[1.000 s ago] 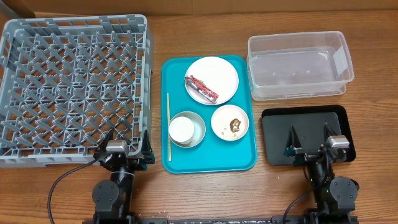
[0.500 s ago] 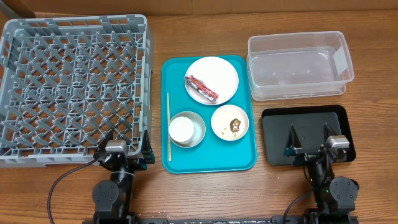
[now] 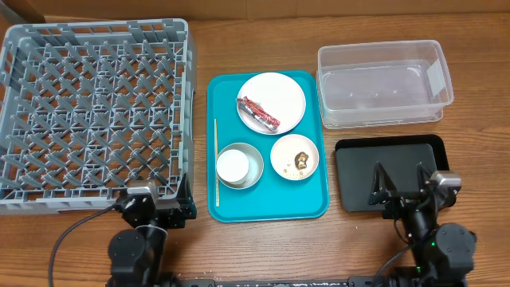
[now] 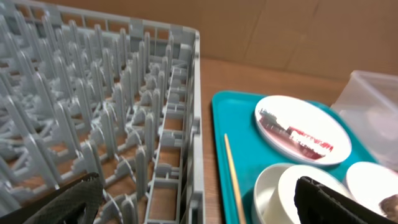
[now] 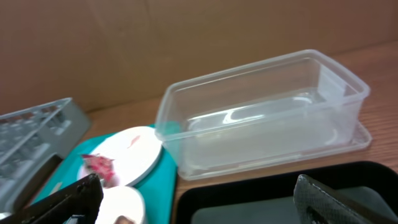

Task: Sort waste into correct bins and load items into the dishwasher
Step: 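Reach the right gripper to the plate and grasp the red wrapper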

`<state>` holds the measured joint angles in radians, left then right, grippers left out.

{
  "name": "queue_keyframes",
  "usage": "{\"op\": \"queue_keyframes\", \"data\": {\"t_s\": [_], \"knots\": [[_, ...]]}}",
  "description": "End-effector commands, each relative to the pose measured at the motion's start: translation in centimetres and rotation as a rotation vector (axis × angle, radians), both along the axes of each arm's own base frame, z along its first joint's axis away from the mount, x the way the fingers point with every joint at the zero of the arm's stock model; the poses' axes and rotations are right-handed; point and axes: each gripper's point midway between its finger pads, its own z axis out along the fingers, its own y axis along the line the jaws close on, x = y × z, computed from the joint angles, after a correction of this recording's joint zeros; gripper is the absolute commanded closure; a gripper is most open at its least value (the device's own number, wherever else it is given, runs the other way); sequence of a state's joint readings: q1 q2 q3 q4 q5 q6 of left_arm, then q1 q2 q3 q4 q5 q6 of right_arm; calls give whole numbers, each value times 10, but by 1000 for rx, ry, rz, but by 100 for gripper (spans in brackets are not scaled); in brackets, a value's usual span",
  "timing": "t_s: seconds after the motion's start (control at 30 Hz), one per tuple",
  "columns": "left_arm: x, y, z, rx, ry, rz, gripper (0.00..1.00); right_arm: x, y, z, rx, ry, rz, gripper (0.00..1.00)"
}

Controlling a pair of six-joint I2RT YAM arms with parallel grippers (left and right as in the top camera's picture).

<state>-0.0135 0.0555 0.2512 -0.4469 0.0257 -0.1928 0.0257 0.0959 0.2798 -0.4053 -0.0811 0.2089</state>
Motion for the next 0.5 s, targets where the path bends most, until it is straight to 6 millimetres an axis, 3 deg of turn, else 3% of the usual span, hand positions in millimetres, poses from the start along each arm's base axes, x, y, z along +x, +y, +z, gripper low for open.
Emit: {"op": "queue_keyframes", "data": {"t_s": [0.0,0.27,0.47], "knots": [[-4,-6,23,-19,21,-27,0,-1,13,23,29,30,72,0],[-3,-9,43,-25,288,-43,0,19,20,41,-18,300,129,0],[-5,-8,45,-23,574,-35,0,31,20,36,-12,622,130,0]]}}
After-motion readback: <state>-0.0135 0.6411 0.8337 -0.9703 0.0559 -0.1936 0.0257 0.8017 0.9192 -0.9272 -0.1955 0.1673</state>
